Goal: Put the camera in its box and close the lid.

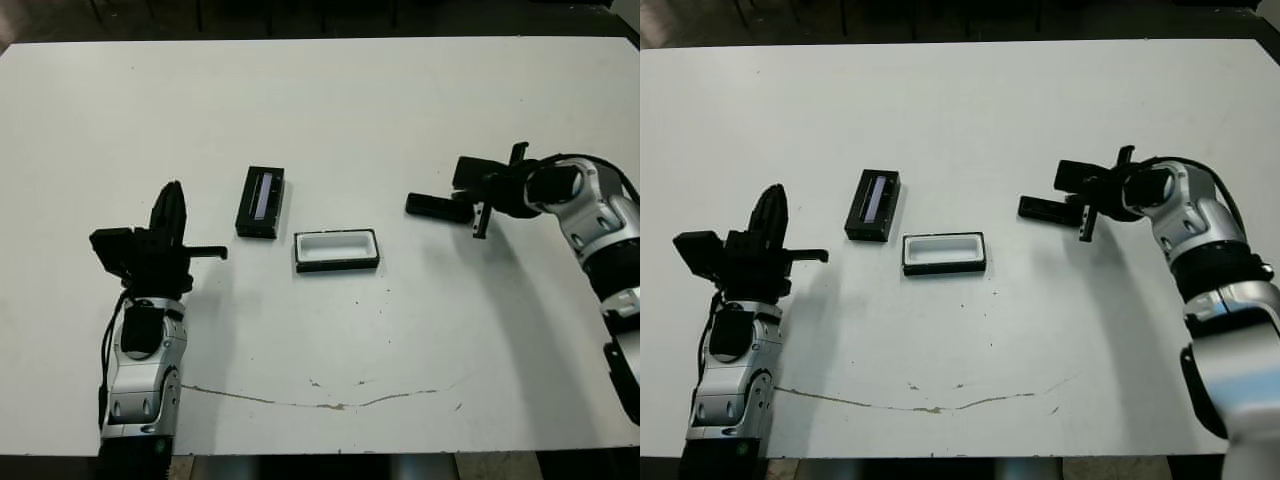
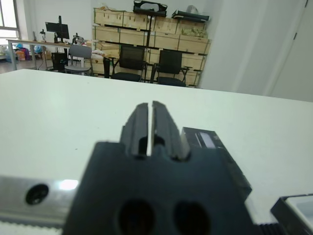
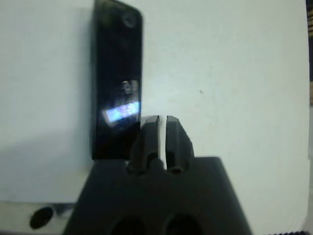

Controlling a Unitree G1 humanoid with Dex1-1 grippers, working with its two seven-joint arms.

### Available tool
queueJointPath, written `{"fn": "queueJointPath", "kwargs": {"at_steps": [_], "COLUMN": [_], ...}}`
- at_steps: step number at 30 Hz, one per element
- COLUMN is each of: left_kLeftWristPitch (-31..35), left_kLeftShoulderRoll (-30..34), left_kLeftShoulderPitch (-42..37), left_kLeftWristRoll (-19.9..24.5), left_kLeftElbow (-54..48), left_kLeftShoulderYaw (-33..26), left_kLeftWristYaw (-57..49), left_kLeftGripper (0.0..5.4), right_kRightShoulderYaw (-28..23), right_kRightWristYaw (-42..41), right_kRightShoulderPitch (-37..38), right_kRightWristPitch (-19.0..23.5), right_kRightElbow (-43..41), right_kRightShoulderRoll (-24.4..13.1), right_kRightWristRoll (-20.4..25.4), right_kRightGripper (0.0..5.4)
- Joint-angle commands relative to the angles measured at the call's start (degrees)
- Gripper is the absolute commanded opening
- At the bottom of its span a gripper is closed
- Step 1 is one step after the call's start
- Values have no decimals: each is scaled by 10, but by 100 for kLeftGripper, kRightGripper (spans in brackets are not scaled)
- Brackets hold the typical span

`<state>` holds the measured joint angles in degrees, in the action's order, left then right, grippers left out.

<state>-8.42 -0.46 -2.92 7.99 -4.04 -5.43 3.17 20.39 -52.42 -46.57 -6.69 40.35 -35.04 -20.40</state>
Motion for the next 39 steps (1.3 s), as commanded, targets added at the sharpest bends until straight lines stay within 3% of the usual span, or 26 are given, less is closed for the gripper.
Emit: {"fn": "queueJointPath", "kwargs": {"at_steps": [1, 4, 13, 21, 28, 34, 39], "left_kLeftWristPitch": [10, 10, 10, 12, 10, 5, 13], "left_kLeftShoulderRoll": [0, 1, 3, 2, 0, 0, -1], "left_kLeftShoulderPitch": [10, 9, 5, 4, 2, 3, 2], "left_kLeftWristRoll": [1, 2, -3, 0, 1, 6, 8], "left_kLeftElbow": [2, 1, 6, 7, 8, 11, 10], "left_kLeftShoulderYaw": [-2, -2, -1, -1, 1, 0, 0], "left_kLeftWristYaw": [-3, -3, -5, -6, -5, 0, -3], "left_kLeftGripper": [1, 1, 1, 1, 1, 1, 1], "right_kRightShoulderYaw": [2, -9, -23, -22, -35, -117, -215], "right_kRightWristYaw": [-40, -59, -98, -97, -62, 74, 135], "right_kRightShoulderPitch": [53, 74, 115, 128, 142, 181, 232], "right_kRightWristPitch": [15, 16, 72, 119, 115, 130, 171], "right_kRightElbow": [-33, -65, -157, -198, -209, -240, -308], "right_kRightShoulderRoll": [-13, -24, -44, -48, -54, -48, -12], "right_kRightWristRoll": [15, 38, 78, 79, 74, 81, 171], "right_kRightGripper": [0, 0, 0, 0, 0, 0, 0]}}
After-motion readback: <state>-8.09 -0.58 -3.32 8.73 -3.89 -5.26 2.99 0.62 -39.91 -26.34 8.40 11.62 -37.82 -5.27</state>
